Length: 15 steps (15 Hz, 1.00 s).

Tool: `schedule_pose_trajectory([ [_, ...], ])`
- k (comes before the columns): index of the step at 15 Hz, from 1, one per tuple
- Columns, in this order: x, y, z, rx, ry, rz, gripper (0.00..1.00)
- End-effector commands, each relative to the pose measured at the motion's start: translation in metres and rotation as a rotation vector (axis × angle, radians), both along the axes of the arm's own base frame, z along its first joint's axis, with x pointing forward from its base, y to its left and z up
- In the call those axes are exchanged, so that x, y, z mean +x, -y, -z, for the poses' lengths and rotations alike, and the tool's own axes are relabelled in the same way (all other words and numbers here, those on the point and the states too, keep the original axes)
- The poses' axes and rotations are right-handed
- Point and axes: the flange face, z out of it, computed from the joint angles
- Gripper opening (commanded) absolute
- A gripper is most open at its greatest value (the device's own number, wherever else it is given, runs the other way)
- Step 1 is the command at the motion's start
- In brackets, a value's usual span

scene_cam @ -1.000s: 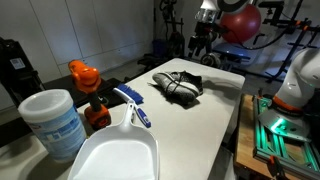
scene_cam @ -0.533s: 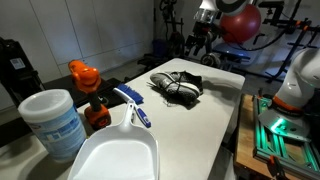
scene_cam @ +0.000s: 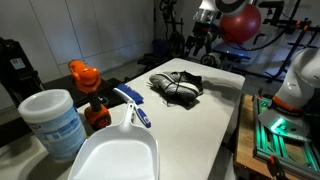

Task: Remove the top shoe on the stacked shoes and put it on the left, pick up the shoe on the right and put it on top of the shoe on the left

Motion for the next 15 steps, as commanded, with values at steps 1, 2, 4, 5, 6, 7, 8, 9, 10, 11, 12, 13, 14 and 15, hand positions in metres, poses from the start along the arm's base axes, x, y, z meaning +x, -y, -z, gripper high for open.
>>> schedule_pose_trajectory([
  [1,0.009,-0.018,0.0,0.018,-0.016,-0.035,1.0],
  [2,0.012,-0.028,0.001,0.017,-0.035,-0.05,1.0],
  [4,0.021,-0.063,0.008,-0.014,-0.094,-0.096,1.0],
  [5,0.023,-0.085,0.011,-0.033,-0.13,-0.127,1.0],
  [6,0.026,-0.1,0.015,-0.05,-0.157,-0.149,1.0],
  [7,0.027,-0.118,0.019,-0.089,-0.198,-0.158,1.0],
  [8,0.029,-0.131,0.024,-0.111,-0.227,-0.176,1.0],
  [9,0.031,-0.144,0.03,-0.142,-0.256,-0.186,1.0],
  [10,0.032,-0.154,0.036,-0.163,-0.279,-0.201,1.0],
  [11,0.034,-0.161,0.042,-0.185,-0.298,-0.206,1.0],
  [12,0.036,-0.166,0.047,-0.196,-0.317,-0.208,1.0],
  [13,0.039,-0.165,0.051,-0.203,-0.329,-0.196,1.0],
  [14,0.042,-0.165,0.055,-0.195,-0.334,-0.195,1.0],
  [15,0.045,-0.165,0.06,-0.181,-0.341,-0.196,1.0],
])
